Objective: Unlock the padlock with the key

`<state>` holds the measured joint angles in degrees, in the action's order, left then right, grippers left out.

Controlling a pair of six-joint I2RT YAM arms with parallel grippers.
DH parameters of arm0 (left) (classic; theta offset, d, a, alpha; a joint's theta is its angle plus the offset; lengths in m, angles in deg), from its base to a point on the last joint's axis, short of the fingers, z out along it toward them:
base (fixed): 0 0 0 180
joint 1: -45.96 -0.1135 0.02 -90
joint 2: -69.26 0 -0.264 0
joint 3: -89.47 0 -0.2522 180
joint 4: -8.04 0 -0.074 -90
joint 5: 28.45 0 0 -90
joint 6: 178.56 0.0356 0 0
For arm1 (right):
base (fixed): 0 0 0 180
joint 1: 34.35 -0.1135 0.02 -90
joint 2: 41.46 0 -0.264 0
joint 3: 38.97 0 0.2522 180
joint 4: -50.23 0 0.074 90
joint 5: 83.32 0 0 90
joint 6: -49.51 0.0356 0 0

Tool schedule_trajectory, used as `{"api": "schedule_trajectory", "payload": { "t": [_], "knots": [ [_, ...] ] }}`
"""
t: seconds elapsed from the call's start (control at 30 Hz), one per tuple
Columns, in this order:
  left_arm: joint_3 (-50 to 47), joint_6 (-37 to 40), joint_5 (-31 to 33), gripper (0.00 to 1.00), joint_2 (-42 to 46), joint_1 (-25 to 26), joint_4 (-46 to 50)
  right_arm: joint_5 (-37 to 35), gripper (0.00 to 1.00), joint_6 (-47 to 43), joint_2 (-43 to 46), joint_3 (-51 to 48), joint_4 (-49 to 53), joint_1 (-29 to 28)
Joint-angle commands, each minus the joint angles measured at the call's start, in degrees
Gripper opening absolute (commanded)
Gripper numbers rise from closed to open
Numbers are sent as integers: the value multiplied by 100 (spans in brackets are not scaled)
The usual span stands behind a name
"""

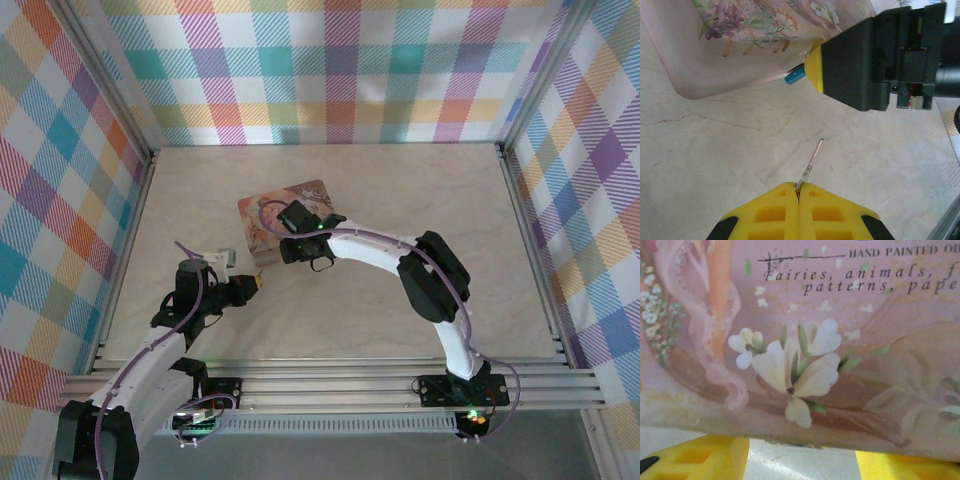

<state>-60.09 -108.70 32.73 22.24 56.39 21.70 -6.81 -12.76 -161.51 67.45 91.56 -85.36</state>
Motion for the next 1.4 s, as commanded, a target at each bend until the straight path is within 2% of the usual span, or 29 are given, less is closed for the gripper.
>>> {"api": "schedule_trajectory", "payload": {
  "t": [0.0,0.5,0.9,1.03,1.17,1.37],
  "knots": [
    [-8,-50,47,0,9,55,12,-580,58,172,-250,220,65,-76],
    [-12,-24,25,0,-13,55,32,-589,49,60,-710,551,-101,-103],
    [-14,-16,-14,0,-59,55,-16,-489,18,-109,-589,577,-31,-95],
    [-67,-54,-98,0,-42,68,-213,-140,9,-182,-336,586,264,-61],
    [-132,-135,-112,0,-50,166,-595,522,1,-61,-33,654,678,78],
    [-21,25,-172,0,-123,392,-924,1797,0,436,267,957,1258,412]
  ]
}}
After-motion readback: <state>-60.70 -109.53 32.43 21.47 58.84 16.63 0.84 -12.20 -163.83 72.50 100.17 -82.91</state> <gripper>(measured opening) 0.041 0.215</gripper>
